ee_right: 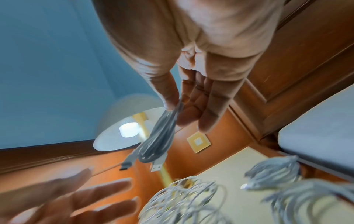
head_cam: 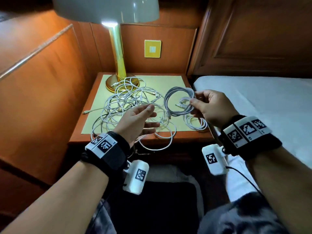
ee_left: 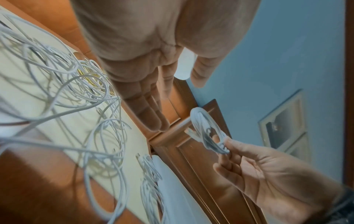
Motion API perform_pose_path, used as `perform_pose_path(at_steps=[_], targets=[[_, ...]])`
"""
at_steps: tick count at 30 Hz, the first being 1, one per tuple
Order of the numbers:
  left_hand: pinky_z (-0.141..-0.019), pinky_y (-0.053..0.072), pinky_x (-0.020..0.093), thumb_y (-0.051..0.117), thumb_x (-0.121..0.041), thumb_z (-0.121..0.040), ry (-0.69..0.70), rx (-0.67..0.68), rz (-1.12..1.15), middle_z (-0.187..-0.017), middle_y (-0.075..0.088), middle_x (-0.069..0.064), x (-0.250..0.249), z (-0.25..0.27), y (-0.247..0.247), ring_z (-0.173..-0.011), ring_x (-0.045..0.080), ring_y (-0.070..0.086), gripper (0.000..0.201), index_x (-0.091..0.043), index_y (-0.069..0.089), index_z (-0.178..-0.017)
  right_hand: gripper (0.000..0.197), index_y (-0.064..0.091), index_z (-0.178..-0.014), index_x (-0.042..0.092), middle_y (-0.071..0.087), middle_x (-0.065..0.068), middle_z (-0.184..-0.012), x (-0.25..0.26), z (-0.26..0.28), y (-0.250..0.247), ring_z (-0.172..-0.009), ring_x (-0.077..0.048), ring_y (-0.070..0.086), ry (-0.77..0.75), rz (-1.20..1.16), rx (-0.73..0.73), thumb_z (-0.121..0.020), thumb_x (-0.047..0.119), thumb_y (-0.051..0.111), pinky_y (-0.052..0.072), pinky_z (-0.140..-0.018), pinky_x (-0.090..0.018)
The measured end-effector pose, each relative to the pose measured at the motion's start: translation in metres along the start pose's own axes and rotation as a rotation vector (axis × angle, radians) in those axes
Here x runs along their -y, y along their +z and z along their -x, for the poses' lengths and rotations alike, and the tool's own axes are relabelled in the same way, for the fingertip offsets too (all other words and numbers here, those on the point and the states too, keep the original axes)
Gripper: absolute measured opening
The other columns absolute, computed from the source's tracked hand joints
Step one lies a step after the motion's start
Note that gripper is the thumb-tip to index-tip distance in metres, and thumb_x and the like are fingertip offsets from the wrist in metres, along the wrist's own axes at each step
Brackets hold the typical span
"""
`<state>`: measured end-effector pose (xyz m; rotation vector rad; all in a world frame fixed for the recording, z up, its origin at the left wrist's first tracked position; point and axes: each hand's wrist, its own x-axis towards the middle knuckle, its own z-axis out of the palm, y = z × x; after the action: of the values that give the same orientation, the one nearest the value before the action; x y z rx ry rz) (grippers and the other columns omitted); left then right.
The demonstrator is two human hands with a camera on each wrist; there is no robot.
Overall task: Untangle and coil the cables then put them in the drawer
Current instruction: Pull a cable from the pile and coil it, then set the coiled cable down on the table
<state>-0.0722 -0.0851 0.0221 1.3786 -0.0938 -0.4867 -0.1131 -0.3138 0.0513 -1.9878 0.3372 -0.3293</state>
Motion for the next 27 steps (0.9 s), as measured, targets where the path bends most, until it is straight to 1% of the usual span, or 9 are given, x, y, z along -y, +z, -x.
perform_pose_path(at_steps=[2,4,7,13,16,19,20,24,27], targets=[[-0.065,0.059,0.031,0.057,-0.030,-0.100,0.008,-0.005,-0.046,-0.124,0.064,0.016,-0.005,-0.028,-0.002,-0.088,0.028,0.071,0.036,-0.010,0.058,-0.131,0.002,0.068,-0.094,0.015,0.072,-0.008,-0.076,-0.005,-0.041,-0.012,-0.062,-0.019,0.070,0.015,0.030,-0.017,-0.092,0.016,0.069,0.062,-0.075,-0.045],[-0.066,0.058,0.032,0.059,-0.030,-0.100,0.005,-0.021,-0.097,-0.123,0.066,0.014,-0.004,-0.053,-0.004,-0.093,0.030,0.072,0.039,-0.011,0.057,-0.134,0.009,0.065,-0.084,0.019,0.072,-0.007,-0.078,-0.015,-0.081,-0.020,-0.067,-0.023,0.069,0.063,0.049,-0.040,-0.092,0.017,0.069,0.061,-0.080,-0.049],[-0.068,0.058,0.035,0.060,-0.027,-0.099,0.014,-0.042,-0.171,-0.121,0.067,0.009,0.001,-0.081,-0.007,-0.092,0.026,0.074,0.038,-0.013,0.058,-0.134,0.011,0.063,-0.083,0.017,0.069,-0.010,-0.083,-0.034,-0.131,-0.023,-0.072,-0.025,0.065,0.156,0.052,-0.021,-0.093,0.017,0.067,0.060,-0.082,-0.045],[-0.068,0.058,0.034,0.059,-0.026,-0.099,0.064,-0.034,-0.219,-0.115,0.070,0.003,0.003,-0.109,-0.007,-0.087,0.021,0.074,0.023,-0.020,0.063,-0.120,0.018,0.059,-0.079,0.014,0.060,-0.009,-0.077,-0.078,-0.201,-0.008,-0.067,-0.020,0.058,0.283,0.071,0.045,-0.098,0.015,0.060,0.052,-0.065,-0.033],[-0.071,0.059,0.037,0.061,-0.029,-0.097,0.086,-0.027,-0.256,-0.114,0.071,0.002,0.002,-0.118,-0.005,-0.086,0.018,0.075,0.020,-0.025,0.065,-0.116,0.019,0.060,-0.078,0.016,0.063,-0.009,-0.078,-0.093,-0.226,0.000,-0.071,-0.023,0.061,0.283,0.127,0.048,-0.096,0.022,0.062,0.054,-0.074,-0.040],[-0.075,0.061,0.042,0.062,-0.030,-0.096,0.106,-0.021,-0.289,-0.111,0.072,-0.001,0.001,-0.122,0.001,-0.085,0.016,0.075,0.018,-0.027,0.066,-0.113,0.024,0.066,-0.076,0.019,0.072,-0.018,-0.090,-0.104,-0.250,0.005,-0.088,-0.037,0.068,0.241,0.284,0.081,-0.078,0.043,0.063,0.054,-0.088,-0.051],[-0.075,0.061,0.042,0.063,-0.030,-0.096,0.119,-0.019,-0.300,-0.109,0.072,-0.001,0.000,-0.122,0.003,-0.084,0.016,0.075,0.018,-0.026,0.067,-0.113,0.025,0.068,-0.078,0.019,0.073,-0.018,-0.095,-0.107,-0.258,0.007,-0.094,-0.038,0.068,0.224,0.320,0.100,-0.081,0.043,0.062,0.054,-0.087,-0.050],[-0.074,0.062,0.045,0.065,-0.031,-0.094,0.166,-0.004,-0.350,-0.105,0.072,-0.002,-0.002,-0.120,0.012,-0.081,0.014,0.075,0.020,-0.026,0.068,-0.113,0.027,0.070,-0.102,0.010,0.073,-0.017,-0.106,-0.113,-0.279,0.017,-0.102,-0.033,0.070,0.304,0.324,0.148,-0.095,0.034,0.058,0.046,-0.059,-0.033],[-0.077,0.061,0.047,0.065,-0.034,-0.093,0.179,0.006,-0.405,-0.102,0.072,-0.007,0.000,-0.118,0.013,-0.080,0.011,0.075,0.022,-0.027,0.067,-0.114,0.027,0.069,-0.105,0.015,0.073,-0.015,-0.108,-0.115,-0.283,0.015,-0.099,-0.032,0.071,0.332,0.376,0.162,-0.095,0.038,0.058,0.045,-0.058,-0.033]])
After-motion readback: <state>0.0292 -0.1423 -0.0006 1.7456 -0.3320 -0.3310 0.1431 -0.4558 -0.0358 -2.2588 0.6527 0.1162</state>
